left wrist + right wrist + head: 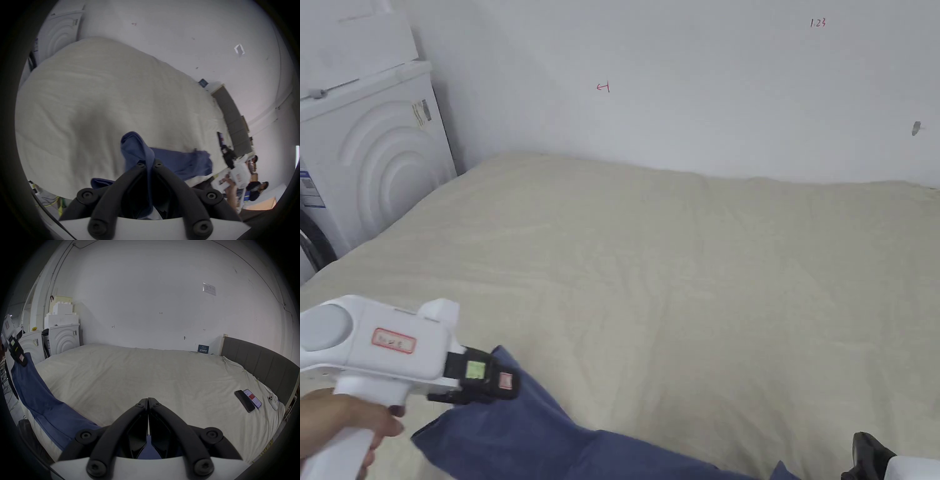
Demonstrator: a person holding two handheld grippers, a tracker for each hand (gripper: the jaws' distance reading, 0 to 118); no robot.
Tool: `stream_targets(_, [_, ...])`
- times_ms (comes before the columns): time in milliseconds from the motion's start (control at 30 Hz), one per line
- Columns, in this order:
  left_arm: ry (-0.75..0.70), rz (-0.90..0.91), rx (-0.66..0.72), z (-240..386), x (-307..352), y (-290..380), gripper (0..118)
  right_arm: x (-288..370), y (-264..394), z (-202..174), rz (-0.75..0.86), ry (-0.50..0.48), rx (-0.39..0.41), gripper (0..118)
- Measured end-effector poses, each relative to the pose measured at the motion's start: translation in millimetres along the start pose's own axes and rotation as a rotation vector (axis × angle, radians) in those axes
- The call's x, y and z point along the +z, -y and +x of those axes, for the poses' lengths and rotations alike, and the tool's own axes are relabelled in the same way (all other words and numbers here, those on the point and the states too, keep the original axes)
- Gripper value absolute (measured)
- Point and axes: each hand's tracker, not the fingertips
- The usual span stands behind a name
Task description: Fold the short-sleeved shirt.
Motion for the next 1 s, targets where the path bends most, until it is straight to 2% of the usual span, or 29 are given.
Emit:
stream_targets(33, [0.025,-0.003,0.012,13,-8,1,0,0,0,0,0.001,-0.001,-0.003,0])
stream_targets(100, [0.077,-0.034,-0.003,-10,-34,-17,0,1,0,0,0.002,0.001,-0.006,0])
stream_targets(267, [0.161,-0.132,-0.015,35,-98,-7,0,5,0,3,0.000,0.009,-0.006,0])
stream_targets(567, [0.055,-0.218,-0.042,60,-197,27,0,16,6,15,-0.011,0.038,-0.004,0])
stream_targets(667, [0.056,-0.230,0.018,58,-214,34,0,16,8,16,-0.019,0.043,0.001,0])
stream_targets(800, [0.049,-0.226,0.028,63,-221,37,0,17,9,15,-0.025,0.042,-0.003,0])
stream_targets(1000, [0.033,-0.211,0.034,66,-218,37,17,17,9,13,-0.024,0.036,-0.001,1])
